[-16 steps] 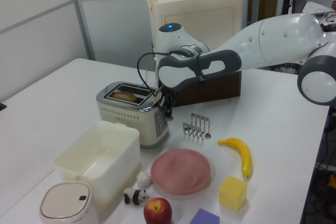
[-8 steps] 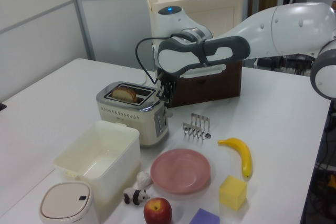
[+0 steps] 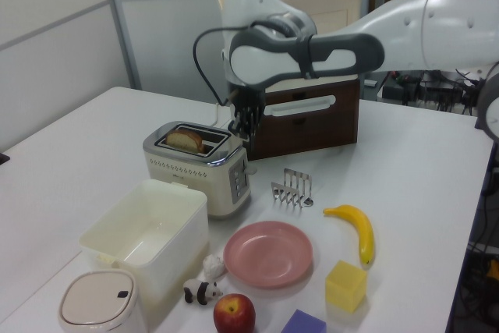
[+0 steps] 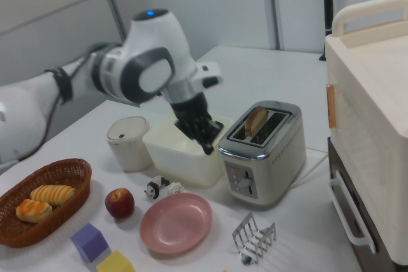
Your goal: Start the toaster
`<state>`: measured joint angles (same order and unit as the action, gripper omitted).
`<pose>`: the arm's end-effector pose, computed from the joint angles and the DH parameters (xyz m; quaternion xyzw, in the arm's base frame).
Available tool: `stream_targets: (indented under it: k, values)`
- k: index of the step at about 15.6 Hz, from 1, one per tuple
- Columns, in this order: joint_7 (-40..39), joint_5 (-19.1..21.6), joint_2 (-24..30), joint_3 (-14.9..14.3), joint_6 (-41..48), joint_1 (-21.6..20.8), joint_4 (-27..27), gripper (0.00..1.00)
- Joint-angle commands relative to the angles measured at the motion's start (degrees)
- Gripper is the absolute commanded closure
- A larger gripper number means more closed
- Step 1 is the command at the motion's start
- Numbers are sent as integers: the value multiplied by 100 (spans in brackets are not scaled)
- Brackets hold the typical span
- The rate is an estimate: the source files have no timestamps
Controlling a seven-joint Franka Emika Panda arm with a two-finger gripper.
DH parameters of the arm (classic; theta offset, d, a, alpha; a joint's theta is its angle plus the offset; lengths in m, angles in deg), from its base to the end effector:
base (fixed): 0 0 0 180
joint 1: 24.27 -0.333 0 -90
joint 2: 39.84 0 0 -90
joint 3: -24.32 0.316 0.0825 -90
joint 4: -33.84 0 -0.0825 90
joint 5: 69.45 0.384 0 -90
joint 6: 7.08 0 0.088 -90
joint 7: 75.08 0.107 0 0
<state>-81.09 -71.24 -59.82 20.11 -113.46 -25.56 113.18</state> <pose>0.6775 -0.0291 0.5263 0.9971 0.0333 0.0597 0.0324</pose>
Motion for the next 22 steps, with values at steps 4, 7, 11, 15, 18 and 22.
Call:
stream_targets:
  k: [4, 7, 11, 15, 18, 22]
  values:
    - [319, -50, 776, -18, 933, -309, 143, 63]
    - [310, -68, 1075, -45, 1443, -538, 143, 43]
    - [319, -59, 1304, -18, 1707, -591, 160, 0]
    - [363, -50, 1506, -18, 1971, -723, 222, 0]
    - [372, -59, 1550, -27, 2279, -776, 231, 0]
    - [372, -59, 1612, -53, 2280, -749, 222, 0]
